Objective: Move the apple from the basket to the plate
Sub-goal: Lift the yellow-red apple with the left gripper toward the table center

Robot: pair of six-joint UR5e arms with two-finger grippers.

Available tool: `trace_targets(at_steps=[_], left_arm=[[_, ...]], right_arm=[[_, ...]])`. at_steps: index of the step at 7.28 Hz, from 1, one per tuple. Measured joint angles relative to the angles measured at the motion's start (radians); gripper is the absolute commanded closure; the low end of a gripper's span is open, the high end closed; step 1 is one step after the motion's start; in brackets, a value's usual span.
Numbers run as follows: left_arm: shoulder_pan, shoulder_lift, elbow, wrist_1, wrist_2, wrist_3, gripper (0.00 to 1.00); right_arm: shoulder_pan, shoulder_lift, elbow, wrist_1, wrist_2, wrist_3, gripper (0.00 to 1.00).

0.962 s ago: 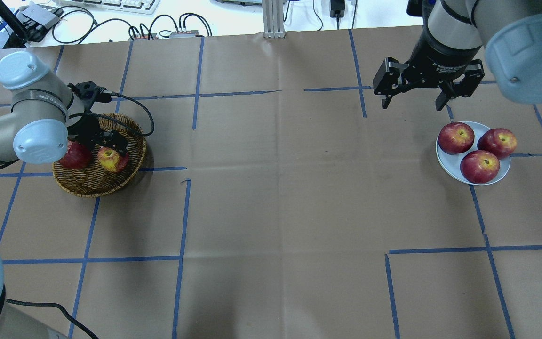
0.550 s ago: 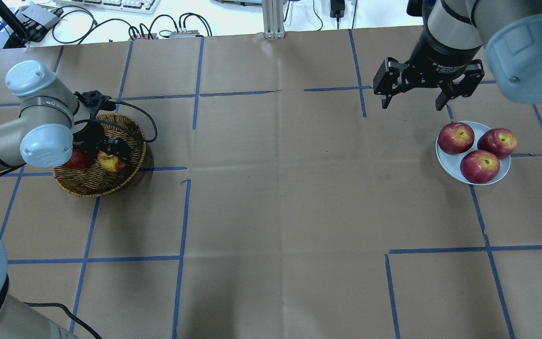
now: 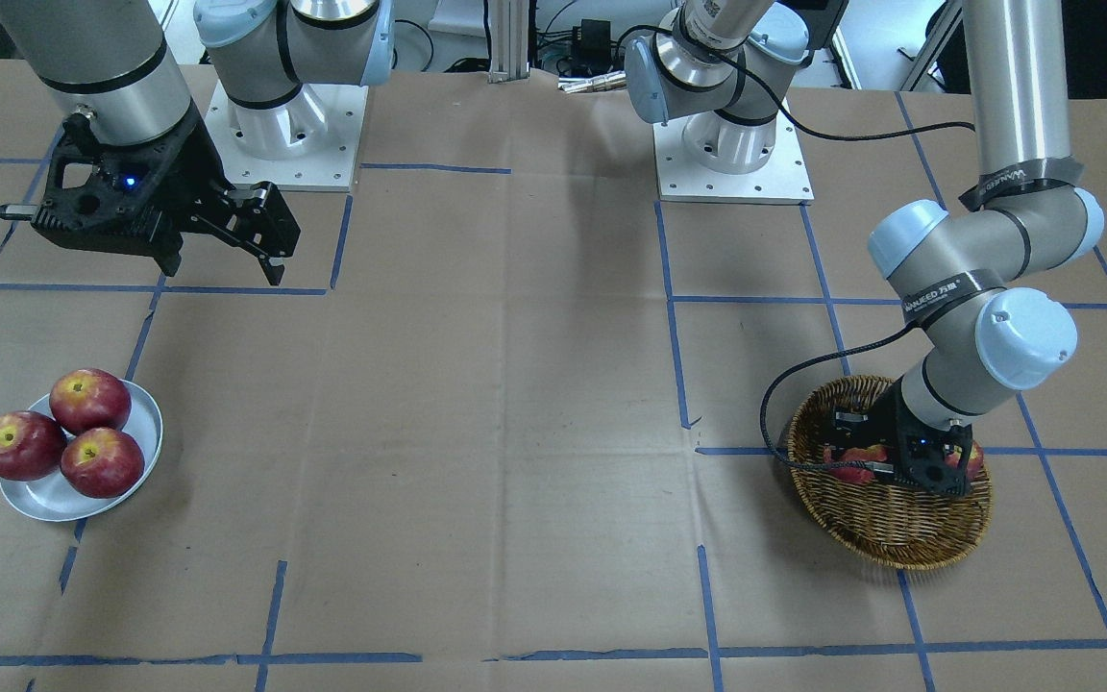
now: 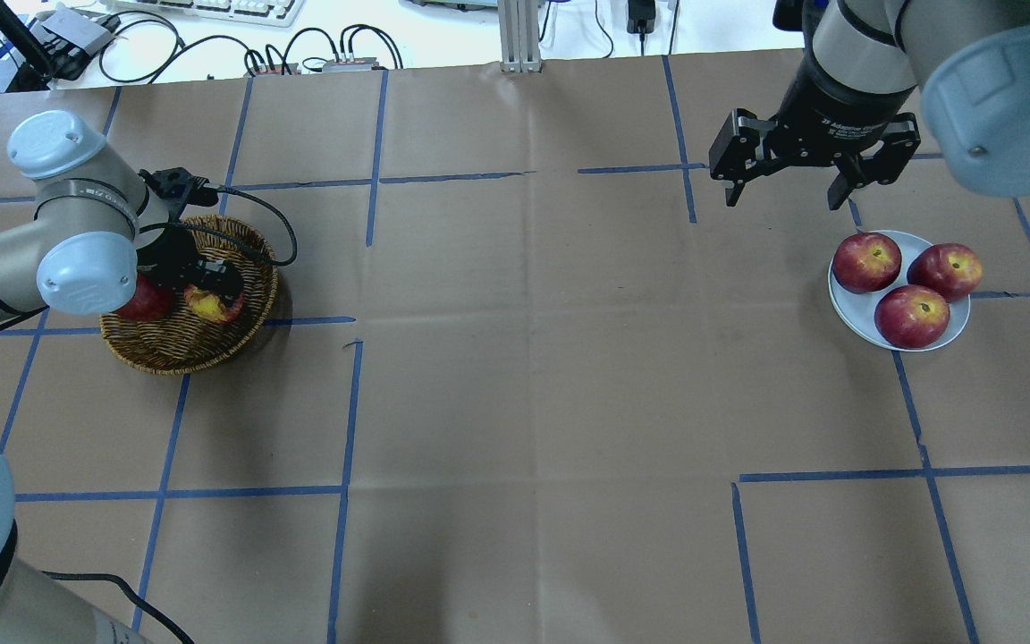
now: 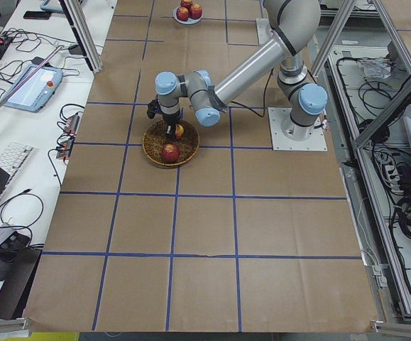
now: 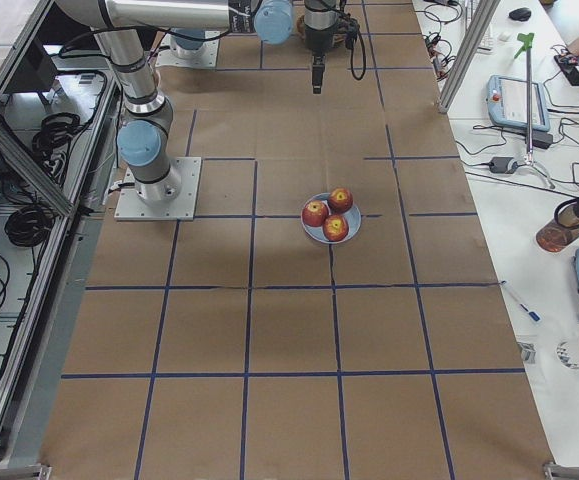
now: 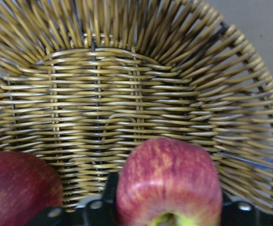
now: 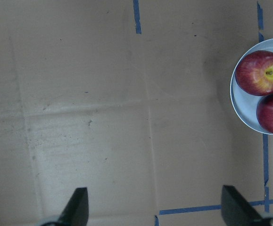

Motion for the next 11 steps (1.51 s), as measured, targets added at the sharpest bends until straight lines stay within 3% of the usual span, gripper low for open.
trace_targets(at_steps=[2, 5, 8, 11], left_arm=[[-0.044, 0.045, 0.026, -0.035, 0.003, -0.078, 0.56], [-0.283, 0.087, 0.127, -0.186, 0.003, -0.386, 0.56], [-0.544, -0.007, 0.146, -0.079, -0.004, -0.682, 0.55], [-0.693, -0.151, 0.251, -0.013, 0.001, -0.815, 0.54]], right_arm=[[0.000, 0.000, 0.000, 0.000, 0.000, 0.000, 0.00], [0.000, 0.000, 0.000, -0.001, 0.005, 0.000, 0.00], [-0.006, 0.000, -0.002, 0.001, 0.019, 0.001, 0.00], [-0.010, -0.001, -0.001, 0.004, 0.020, 0.001, 0.00]])
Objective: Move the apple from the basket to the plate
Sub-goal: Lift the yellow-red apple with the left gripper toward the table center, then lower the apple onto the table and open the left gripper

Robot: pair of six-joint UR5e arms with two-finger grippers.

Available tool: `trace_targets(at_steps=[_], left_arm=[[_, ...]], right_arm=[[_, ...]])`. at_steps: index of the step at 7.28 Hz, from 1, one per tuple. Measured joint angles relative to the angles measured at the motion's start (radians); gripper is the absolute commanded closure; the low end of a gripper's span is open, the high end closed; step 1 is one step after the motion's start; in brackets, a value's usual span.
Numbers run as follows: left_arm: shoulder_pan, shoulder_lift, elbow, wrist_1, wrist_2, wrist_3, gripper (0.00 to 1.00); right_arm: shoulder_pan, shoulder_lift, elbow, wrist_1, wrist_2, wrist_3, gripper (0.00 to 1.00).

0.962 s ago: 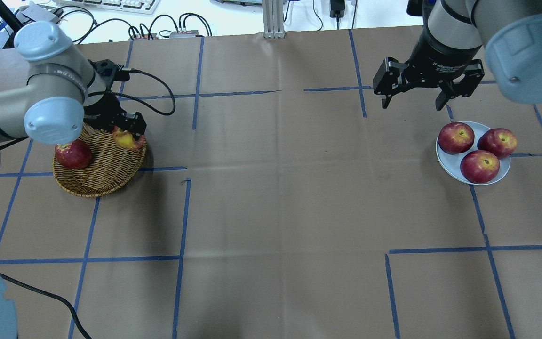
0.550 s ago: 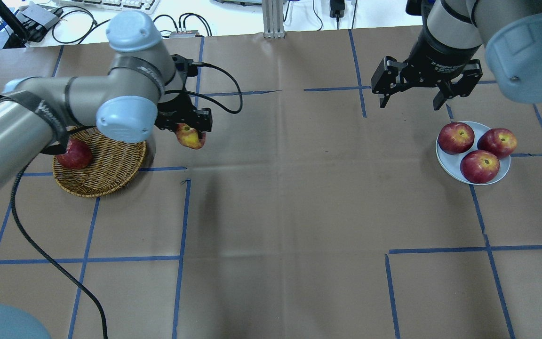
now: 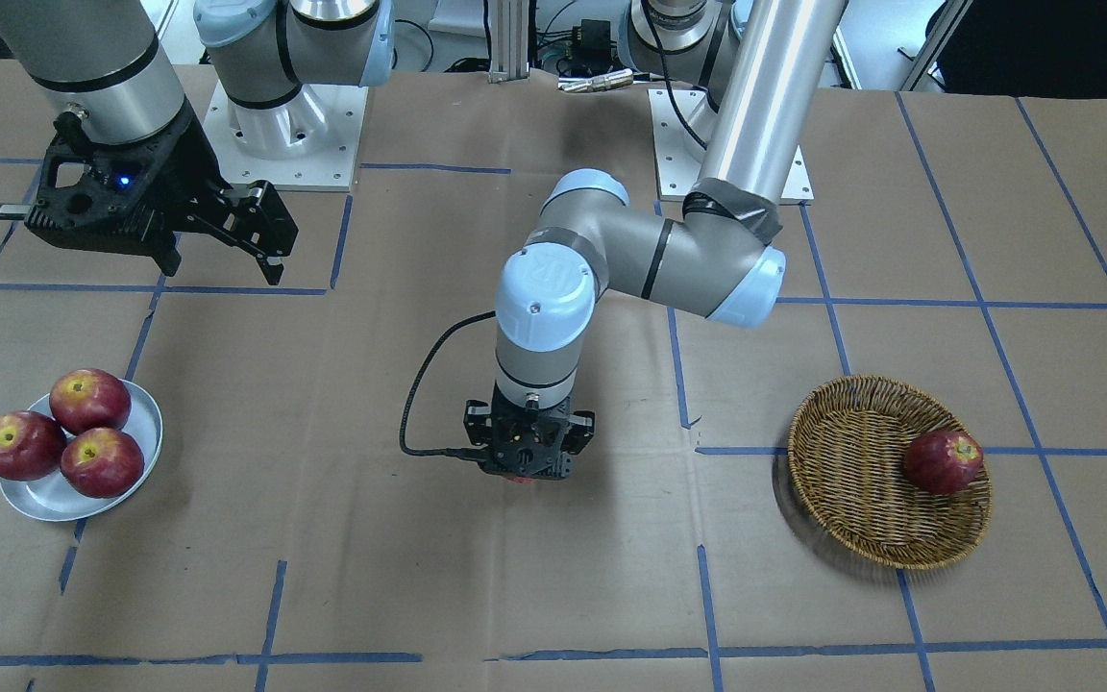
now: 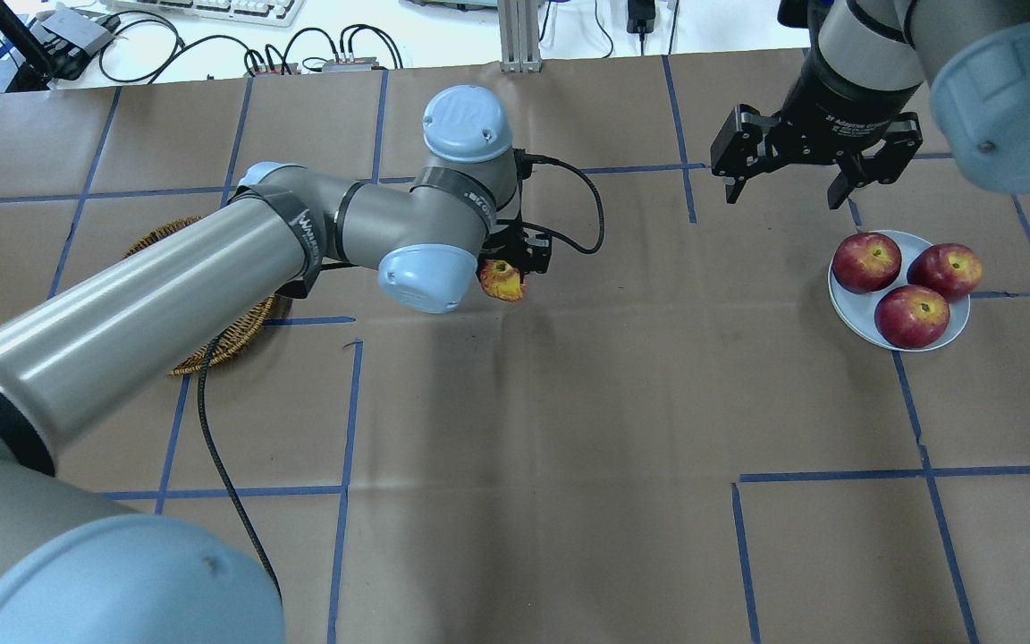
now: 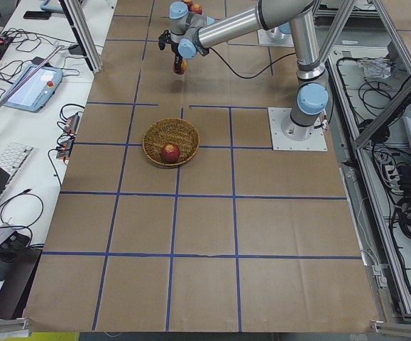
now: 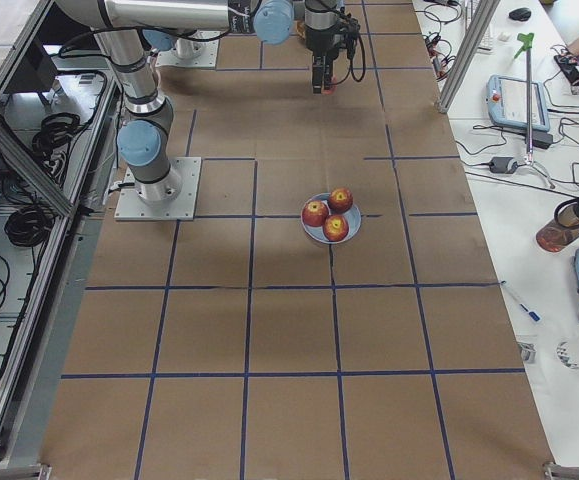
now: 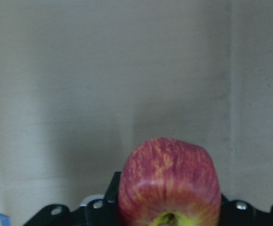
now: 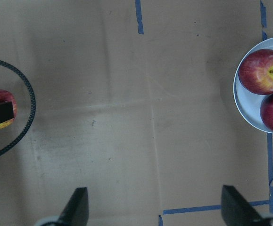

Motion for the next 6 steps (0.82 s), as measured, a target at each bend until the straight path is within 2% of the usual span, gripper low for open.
trace_targets(at_steps=[2, 5, 6], left_arm=[[-0.036, -0.040, 0.041, -0.005, 0.002, -0.026, 0.55], [-0.043, -0.049, 0.033, -0.009, 0.038, -0.021, 0.54], [-0.043, -0.051, 0.030, -0.011, 0.044, -0.020, 0.48]], right_arm=[[0.000, 0.000, 0.000, 0.000, 0.000, 0.000, 0.00], [-0.001, 0.000, 0.000, 0.000, 0.001, -0.001, 0.00], [-0.001, 0.000, 0.000, 0.000, 0.000, -0.001, 0.00]])
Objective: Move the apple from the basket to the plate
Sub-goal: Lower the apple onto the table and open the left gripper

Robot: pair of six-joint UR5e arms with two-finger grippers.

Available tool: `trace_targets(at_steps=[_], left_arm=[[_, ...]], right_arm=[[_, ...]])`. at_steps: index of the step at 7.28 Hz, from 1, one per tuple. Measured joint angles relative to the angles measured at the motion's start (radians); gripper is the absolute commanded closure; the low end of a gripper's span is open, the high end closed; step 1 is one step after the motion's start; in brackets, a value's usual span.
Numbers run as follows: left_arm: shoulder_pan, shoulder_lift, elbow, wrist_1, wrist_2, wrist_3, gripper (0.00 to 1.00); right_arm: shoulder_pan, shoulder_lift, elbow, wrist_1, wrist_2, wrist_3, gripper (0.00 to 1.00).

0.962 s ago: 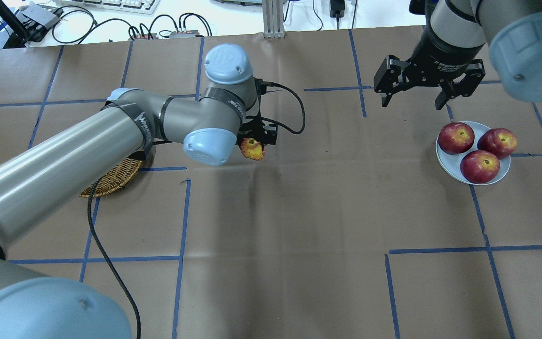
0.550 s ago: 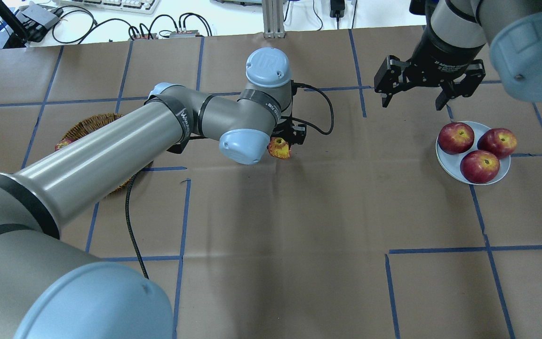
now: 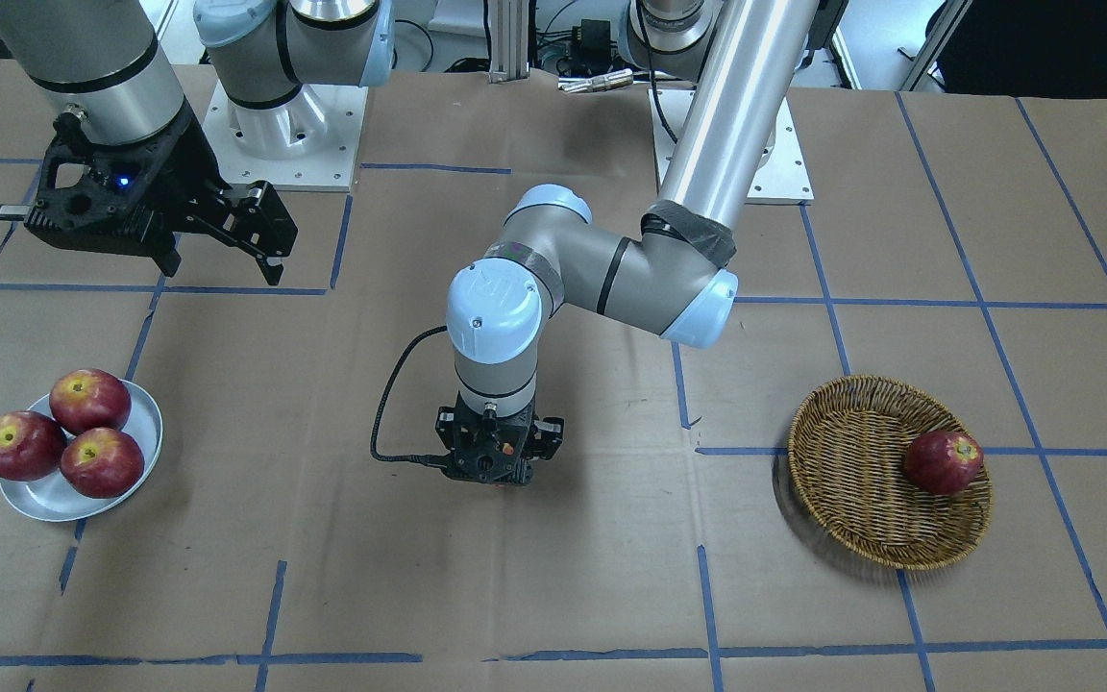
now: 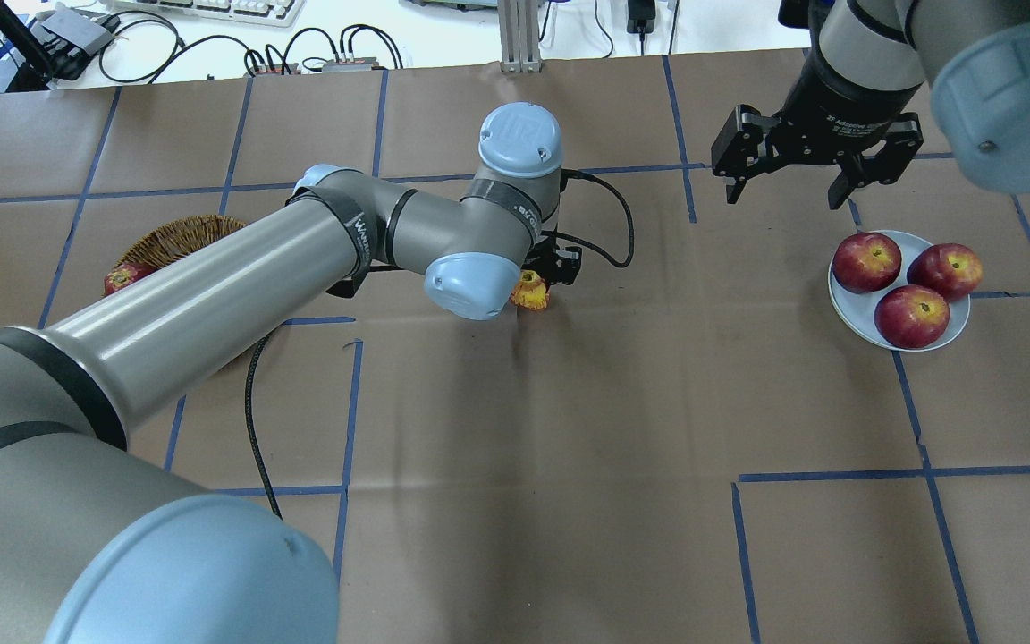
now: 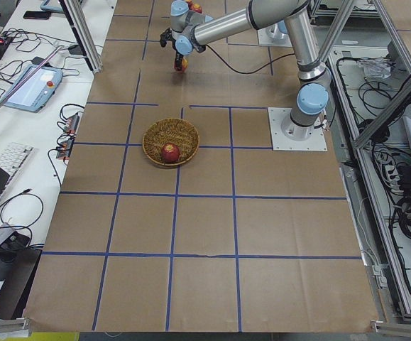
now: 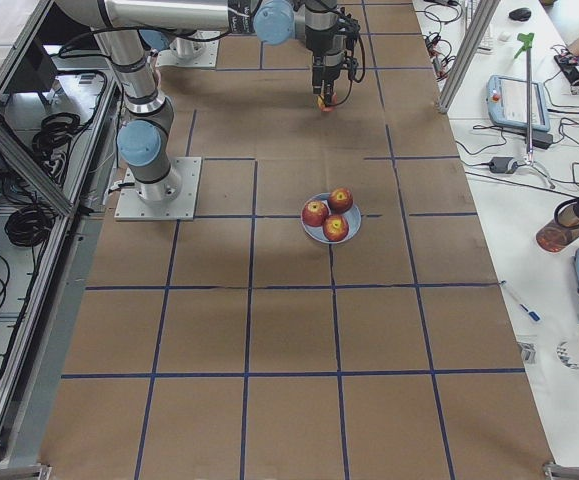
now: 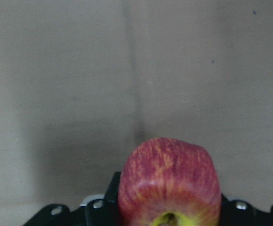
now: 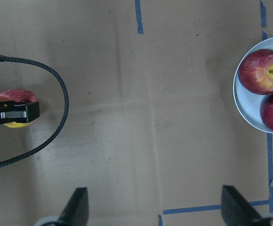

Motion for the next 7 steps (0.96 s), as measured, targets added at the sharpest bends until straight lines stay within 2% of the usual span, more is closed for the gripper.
trace_targets(at_steps=[3, 4, 5, 7], left_arm=[[-0.002, -0.004, -0.004, -0.003, 0.003, 0.001, 0.31], [-0.003, -0.003, -0.005, -0.007, 0.003, 0.001, 0.07], [-0.004, 0.000, -0.007, -0.013, 0.003, 0.000, 0.02], [-0.007, 0.029, -0.012, -0.047, 0.003, 0.000, 0.02]], right_arm=[[-0.001, 0.001, 0.000, 0.000, 0.001, 0.000, 0.00], [-0.001, 0.001, 0.000, 0.000, 0.001, 0.000, 0.00], [-0.001, 0.001, -0.001, 0.000, 0.001, 0.000, 0.00], [-0.001, 0.001, 0.000, 0.000, 0.001, 0.001, 0.00]])
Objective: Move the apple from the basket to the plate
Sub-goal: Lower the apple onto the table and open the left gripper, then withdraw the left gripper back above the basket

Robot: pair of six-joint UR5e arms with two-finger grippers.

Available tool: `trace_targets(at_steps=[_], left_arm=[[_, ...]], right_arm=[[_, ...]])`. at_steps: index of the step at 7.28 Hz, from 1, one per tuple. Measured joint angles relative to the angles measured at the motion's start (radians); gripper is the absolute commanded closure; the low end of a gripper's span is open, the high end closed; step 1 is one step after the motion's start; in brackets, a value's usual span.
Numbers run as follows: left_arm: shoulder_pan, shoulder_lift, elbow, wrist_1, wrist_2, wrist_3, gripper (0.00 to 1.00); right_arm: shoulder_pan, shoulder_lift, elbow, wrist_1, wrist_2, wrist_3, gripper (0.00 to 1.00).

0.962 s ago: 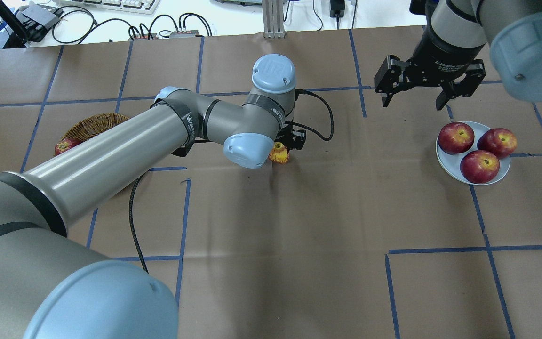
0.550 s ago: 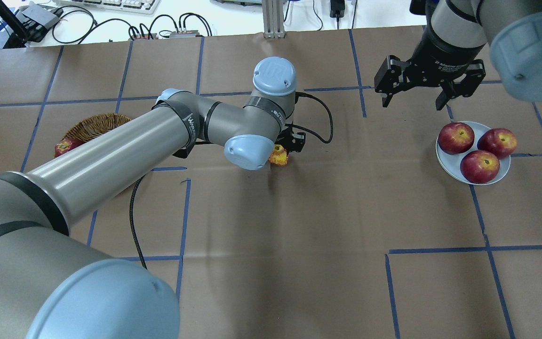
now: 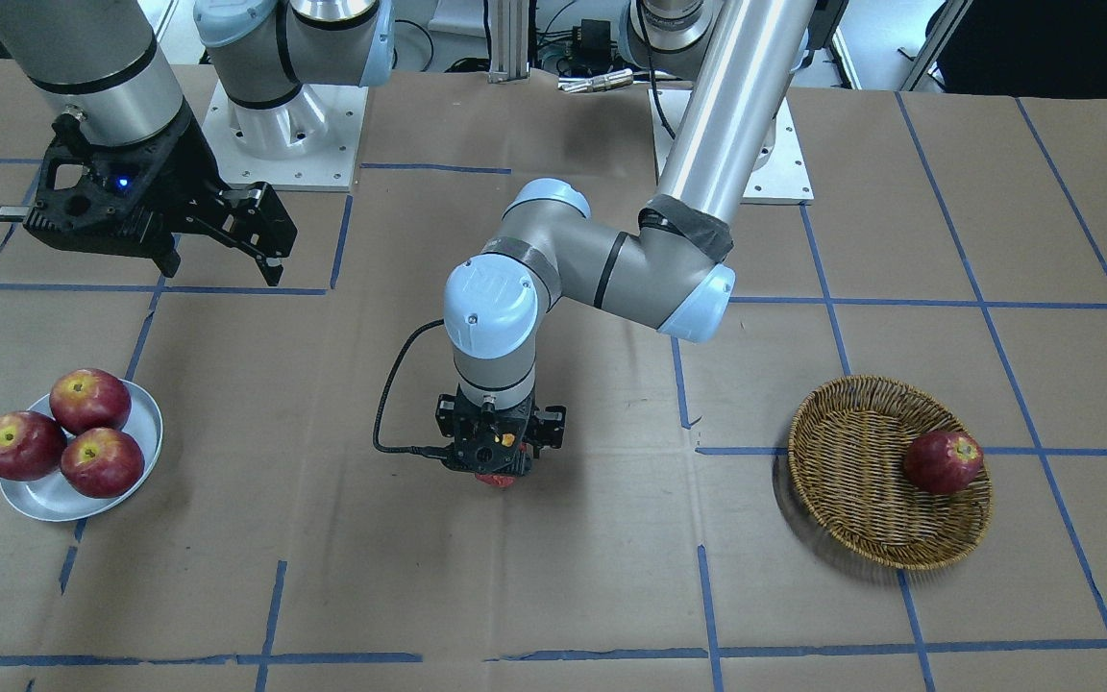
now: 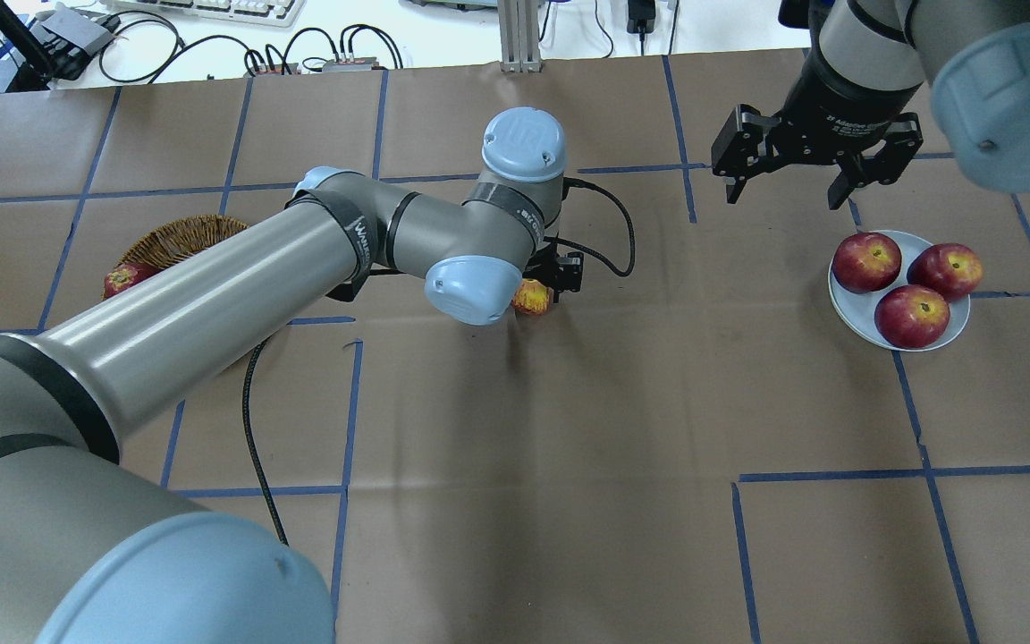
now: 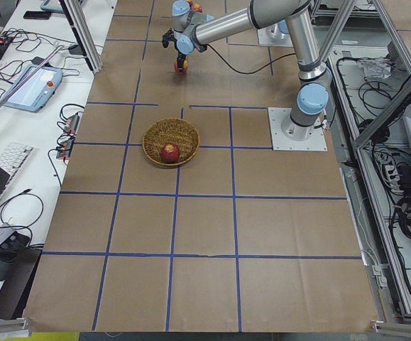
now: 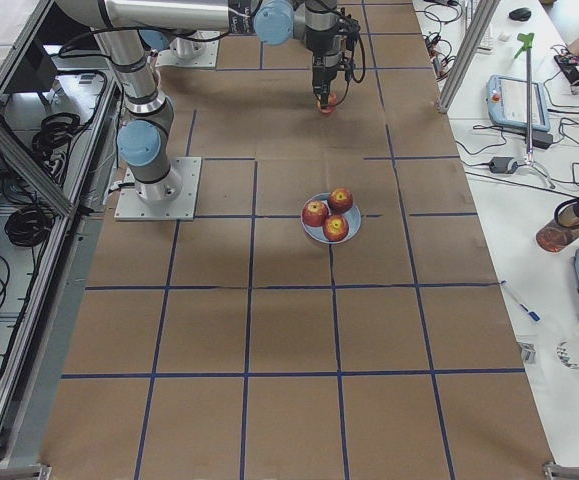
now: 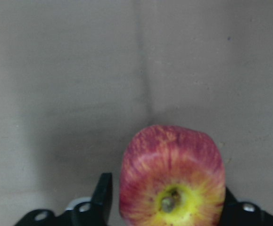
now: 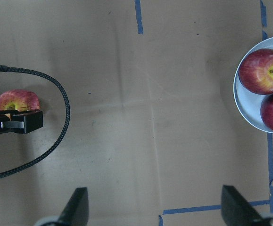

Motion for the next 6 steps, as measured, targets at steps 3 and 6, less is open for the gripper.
trace_targets(at_steps=[3, 6], left_arm=[[0.051, 0.173, 0.050, -0.224, -0.004, 0.022, 0.01], [0.182, 0.444, 0.067, -0.516, -0.009, 0.194, 0.01]], right_arm=[[0.000, 0.000, 0.000, 0.000, -0.001, -0.001, 0.00], [0.000, 0.000, -0.003, -0.001, -0.002, -0.002, 0.00]])
